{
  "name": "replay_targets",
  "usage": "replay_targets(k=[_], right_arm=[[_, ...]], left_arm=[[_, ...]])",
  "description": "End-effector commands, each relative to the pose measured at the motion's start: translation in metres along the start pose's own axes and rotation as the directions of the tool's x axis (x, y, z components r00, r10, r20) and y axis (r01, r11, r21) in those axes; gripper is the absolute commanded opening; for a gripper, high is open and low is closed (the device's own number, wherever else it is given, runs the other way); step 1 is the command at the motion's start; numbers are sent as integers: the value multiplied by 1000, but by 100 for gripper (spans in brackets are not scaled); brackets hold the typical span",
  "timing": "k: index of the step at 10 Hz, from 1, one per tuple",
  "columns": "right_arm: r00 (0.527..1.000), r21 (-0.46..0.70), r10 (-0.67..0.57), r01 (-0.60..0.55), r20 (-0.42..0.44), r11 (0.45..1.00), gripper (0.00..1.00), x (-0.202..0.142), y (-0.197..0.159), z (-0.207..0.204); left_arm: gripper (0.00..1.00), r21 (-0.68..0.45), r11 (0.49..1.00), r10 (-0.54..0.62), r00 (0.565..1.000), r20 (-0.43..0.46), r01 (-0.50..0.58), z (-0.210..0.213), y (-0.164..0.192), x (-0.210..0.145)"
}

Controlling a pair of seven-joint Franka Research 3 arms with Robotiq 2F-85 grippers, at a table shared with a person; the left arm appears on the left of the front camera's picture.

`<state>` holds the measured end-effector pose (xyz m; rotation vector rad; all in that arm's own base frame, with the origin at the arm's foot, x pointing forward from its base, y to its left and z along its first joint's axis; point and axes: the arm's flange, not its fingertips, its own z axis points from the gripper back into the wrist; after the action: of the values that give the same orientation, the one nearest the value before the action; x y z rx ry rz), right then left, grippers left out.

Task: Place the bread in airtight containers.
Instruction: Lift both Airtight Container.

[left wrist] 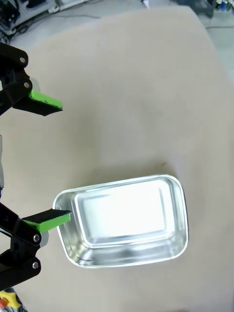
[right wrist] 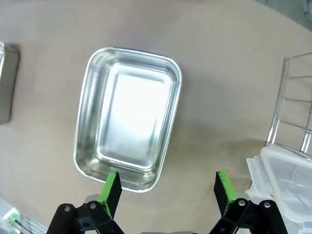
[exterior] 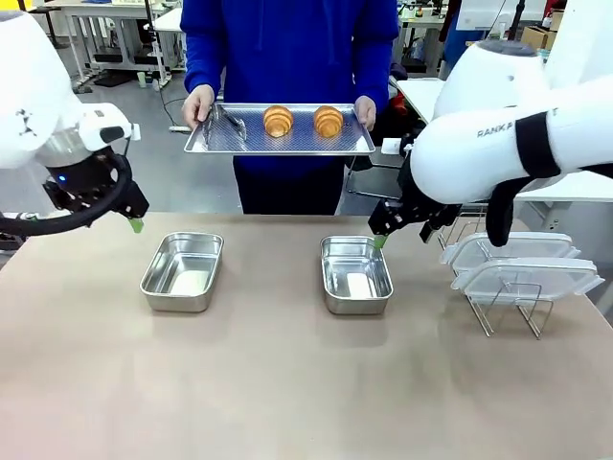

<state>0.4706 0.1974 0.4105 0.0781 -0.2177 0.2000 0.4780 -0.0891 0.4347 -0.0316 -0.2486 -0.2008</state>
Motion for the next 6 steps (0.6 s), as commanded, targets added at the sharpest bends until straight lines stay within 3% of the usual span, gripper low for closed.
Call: replay_targets(k=[1,6], right_arm=[[999,-39,-49,50,18,998,100,9,5,-15],[996,-52,-92,92,3,994,100,7,1,-64]], left_arm=[[100,-10,999,43,999,10,-43,-20,-11,2],[100,48,992,119,992,37,-121,-81,-18,5]])
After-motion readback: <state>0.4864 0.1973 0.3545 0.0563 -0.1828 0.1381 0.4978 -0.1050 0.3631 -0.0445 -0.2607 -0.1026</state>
